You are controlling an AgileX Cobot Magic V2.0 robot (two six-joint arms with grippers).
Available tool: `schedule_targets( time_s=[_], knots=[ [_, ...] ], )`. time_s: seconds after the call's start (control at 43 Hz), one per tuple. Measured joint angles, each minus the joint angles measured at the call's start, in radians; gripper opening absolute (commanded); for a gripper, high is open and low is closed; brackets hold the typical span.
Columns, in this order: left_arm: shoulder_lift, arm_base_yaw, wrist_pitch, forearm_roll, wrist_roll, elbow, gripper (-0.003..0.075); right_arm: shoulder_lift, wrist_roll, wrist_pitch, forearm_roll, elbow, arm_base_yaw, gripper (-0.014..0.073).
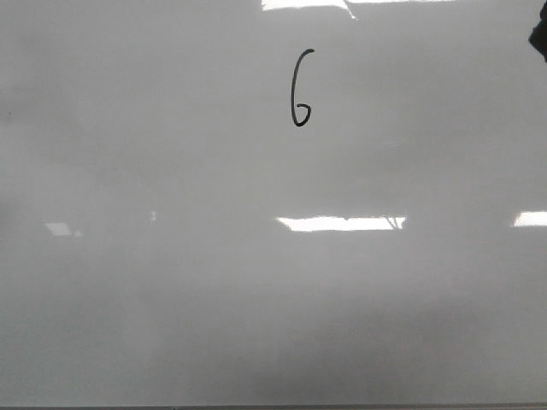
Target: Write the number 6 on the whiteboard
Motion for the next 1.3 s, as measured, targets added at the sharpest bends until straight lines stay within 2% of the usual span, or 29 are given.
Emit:
schedule_targets(
  time_s=[0.186,0.279,0.441,0.558,0.767,0.976,1.045,1.301],
  knots=[
    [0.072,0.000,-0.089,-0.002,0.000,0.000,0.0012,0.000,0.000,0.000,0.000,0.000,0.000,0.0632],
    [0.087,0.000,-0.116,-0.002,0.000,0.000,0.0102,0.000,0.000,0.000,0.000,0.000,0.000,0.0632],
    [0.089,0.000,-0.130,-0.002,0.000,0.000,0.0312,0.000,0.000,0.000,0.000,0.000,0.000,0.0632],
    [0.089,0.000,-0.134,-0.002,0.000,0.000,0.0388,0.000,0.000,0.000,0.000,0.000,0.000,0.0632],
    [0.089,0.000,-0.127,-0.002,0.000,0.000,0.0388,0.000,0.000,0.000,0.000,0.000,0.000,0.0632],
    [0.020,0.000,-0.053,0.007,0.004,-0.009,0.0388,-0.051,0.038,0.002,-0.012,-0.007,0.000,0.0632],
    [-0.016,0.000,-0.010,0.016,0.004,-0.022,0.0388,-0.072,0.101,0.007,-0.041,-0.029,0.000,0.0632],
    [-0.190,0.000,0.221,0.030,0.030,-0.120,0.0388,-0.145,0.521,0.103,-0.296,-0.096,0.000,0.0632]
  ],
)
